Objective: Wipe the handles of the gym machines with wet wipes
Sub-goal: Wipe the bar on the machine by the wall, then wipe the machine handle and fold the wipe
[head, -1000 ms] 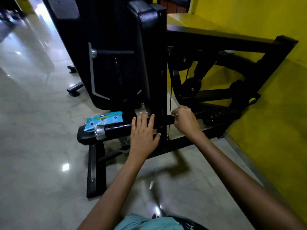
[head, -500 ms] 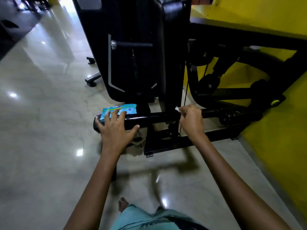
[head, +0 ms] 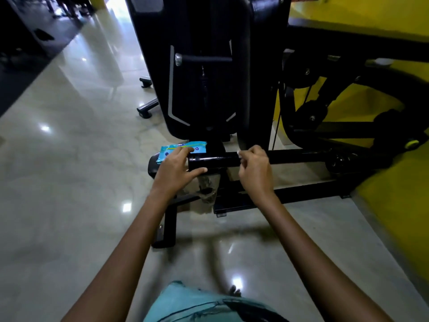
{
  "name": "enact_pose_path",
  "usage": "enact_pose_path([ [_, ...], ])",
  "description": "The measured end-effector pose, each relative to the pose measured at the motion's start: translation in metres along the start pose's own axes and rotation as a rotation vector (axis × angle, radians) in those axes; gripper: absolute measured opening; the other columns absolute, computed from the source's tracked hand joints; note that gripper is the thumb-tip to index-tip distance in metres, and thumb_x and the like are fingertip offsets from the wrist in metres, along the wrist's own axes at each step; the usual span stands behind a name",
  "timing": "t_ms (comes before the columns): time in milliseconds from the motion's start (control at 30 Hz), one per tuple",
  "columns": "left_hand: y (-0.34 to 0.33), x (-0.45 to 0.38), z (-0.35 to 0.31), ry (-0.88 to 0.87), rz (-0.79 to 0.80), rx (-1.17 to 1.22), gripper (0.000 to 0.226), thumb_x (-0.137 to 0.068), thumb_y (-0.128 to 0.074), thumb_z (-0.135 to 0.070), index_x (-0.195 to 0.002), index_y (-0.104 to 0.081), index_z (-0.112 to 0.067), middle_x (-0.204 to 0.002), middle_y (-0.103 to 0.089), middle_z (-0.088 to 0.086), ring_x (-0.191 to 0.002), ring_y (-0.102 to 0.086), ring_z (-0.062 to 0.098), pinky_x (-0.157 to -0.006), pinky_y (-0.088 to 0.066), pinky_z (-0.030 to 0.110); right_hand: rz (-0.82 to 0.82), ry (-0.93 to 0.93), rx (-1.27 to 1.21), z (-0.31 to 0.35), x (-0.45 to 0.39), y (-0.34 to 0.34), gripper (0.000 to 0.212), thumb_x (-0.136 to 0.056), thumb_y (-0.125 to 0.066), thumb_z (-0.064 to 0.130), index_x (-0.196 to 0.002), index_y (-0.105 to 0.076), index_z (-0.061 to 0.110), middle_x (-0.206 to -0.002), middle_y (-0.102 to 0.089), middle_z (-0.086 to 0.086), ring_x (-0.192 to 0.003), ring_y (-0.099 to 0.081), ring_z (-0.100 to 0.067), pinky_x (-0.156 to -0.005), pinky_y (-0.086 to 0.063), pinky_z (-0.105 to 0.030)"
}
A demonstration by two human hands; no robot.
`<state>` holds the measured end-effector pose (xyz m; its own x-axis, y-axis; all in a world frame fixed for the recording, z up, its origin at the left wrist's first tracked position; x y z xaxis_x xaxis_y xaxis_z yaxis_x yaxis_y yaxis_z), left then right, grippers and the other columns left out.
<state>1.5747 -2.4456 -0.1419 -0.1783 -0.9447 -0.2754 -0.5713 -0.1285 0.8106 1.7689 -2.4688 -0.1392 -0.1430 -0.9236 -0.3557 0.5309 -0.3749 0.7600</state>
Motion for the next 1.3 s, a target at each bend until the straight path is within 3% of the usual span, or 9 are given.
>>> enact_pose_path([
  [167, 0.01, -0.005, 0.0, -0.08, 0.045, 0.071, 0.05, -0.068, -0.084, -0.022, -0.108, -0.066, 0.0, -0.109, -0.068, 0.014, -0.104, -0.063, 0.026, -0.093, -0.043, 0.029, -0.074, -0.092, -0.008, -0.005, -0.003, 0.006, 0.025, -0.086, -0.056, -0.002, -0.108, -0.067, 0.002, -0.104, -0.057, -0.012, -0.095, -0.056, -0.023, -0.081, -0.053, -0.034],
  [300, 0.012, -0.002, -0.003, -0.172, 0.08, 0.023, 0.05, -0.074, -0.079, -0.014, -0.118, -0.062, 0.002, -0.117, -0.064, 0.017, -0.112, -0.059, 0.029, -0.095, -0.036, 0.024, -0.058, -0.085, -0.024, 0.027, 0.007, -0.011, 0.027, -0.088, -0.054, 0.001, -0.113, -0.064, 0.002, -0.109, -0.054, -0.011, -0.097, -0.054, -0.02, -0.081, -0.047, -0.021],
  [433, 0.007, -0.002, 0.004, -0.229, 0.157, 0.079, 0.053, -0.073, -0.078, -0.008, -0.121, -0.059, 0.003, -0.119, -0.062, 0.019, -0.114, -0.057, 0.031, -0.099, -0.036, 0.028, -0.078, -0.106, -0.059, 0.034, 0.007, -0.01, 0.025, -0.088, -0.056, 0.002, -0.111, -0.066, 0.003, -0.102, -0.054, -0.008, -0.087, -0.053, -0.013, -0.074, -0.04, -0.014],
  [533, 0.006, -0.004, 0.008, -0.262, 0.179, 0.092, 0.054, -0.074, -0.076, -0.008, -0.124, -0.057, 0.002, -0.121, -0.061, 0.017, -0.115, -0.056, 0.03, -0.101, -0.033, 0.024, -0.134, -0.186, -0.027, 0.035, 0.007, -0.008, 0.024, -0.088, -0.054, 0.002, -0.109, -0.066, 0.004, -0.101, -0.054, -0.008, -0.09, -0.053, -0.015, -0.075, -0.044, -0.019],
  [633, 0.004, 0.002, 0.007, -0.278, 0.181, 0.122, 0.054, -0.078, -0.072, -0.006, -0.128, -0.052, 0.003, -0.126, -0.057, 0.018, -0.119, -0.052, 0.031, -0.101, -0.029, 0.02, -0.124, -0.148, -0.004, 0.057, 0.013, -0.022, 0.025, -0.087, -0.053, -0.001, -0.108, -0.066, 0.002, -0.102, -0.056, -0.01, -0.094, -0.054, -0.022, -0.079, -0.047, -0.026],
  [767, -0.002, 0.02, 0.008, -0.283, 0.176, 0.145, 0.072, -0.078, -0.069, -0.007, -0.141, -0.035, -0.001, -0.143, -0.037, 0.013, -0.135, -0.034, 0.024, -0.112, -0.015, 0.018, -0.171, -0.173, -0.028, 0.055, 0.013, -0.017, 0.024, -0.085, -0.055, -0.002, -0.104, -0.069, 0.001, -0.099, -0.061, -0.013, -0.092, -0.059, -0.025, -0.081, -0.051, -0.034],
  [900, -0.004, 0.023, 0.011, -0.298, 0.199, 0.124, 0.079, -0.08, -0.067, -0.01, -0.147, -0.025, -0.004, -0.151, -0.026, 0.011, -0.141, -0.024, 0.022, -0.11, -0.008, 0.013, -0.242, -0.271, 0.05, 0.061, 0.012, -0.017, 0.023, -0.086, -0.053, 0.0, -0.105, -0.067, 0.001, -0.104, -0.063, -0.016, -0.1, -0.057, -0.028, -0.085, -0.046, -0.033],
  [1067, -0.002, 0.03, 0.015, -0.376, 0.253, -0.024, 0.09, -0.081, -0.065, -0.019, -0.151, -0.009, -0.009, -0.157, -0.014, 0.007, -0.136, -0.034, 0.024, -0.108, -0.031, 0.028, -0.212, -0.15, 0.06, 0.093, 0.016, -0.033, 0.021, -0.085, -0.056, -0.002, -0.099, -0.07, 0.0, -0.098, -0.066, -0.015, -0.093, -0.059, -0.026, -0.077, -0.041, -0.021],
  [1300, 0.009, 0.034, 0.018, -0.367, 0.369, 0.053, 0.096, -0.077, -0.063, -0.011, -0.152, -0.002, -0.015, -0.159, -0.005, 0.0, -0.117, -0.051, 0.03, -0.081, -0.046, 0.033, -0.233, -0.084, 0.002, 0.118, 0.025, -0.04, 0.015, -0.078, -0.061, -0.003, -0.087, -0.073, 0.001, -0.084, -0.068, -0.013, -0.077, -0.063, -0.024, -0.067, -0.04, -0.018],
])
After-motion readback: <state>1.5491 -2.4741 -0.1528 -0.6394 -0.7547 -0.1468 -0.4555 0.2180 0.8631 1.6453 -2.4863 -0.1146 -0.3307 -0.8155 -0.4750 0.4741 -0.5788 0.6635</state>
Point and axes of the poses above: each hand's wrist, its own x-axis away from the middle knuckle, its own y-axis out of the back of the hand, z = x × y, the point moved 10 cm from there along -x, towards the middle knuckle
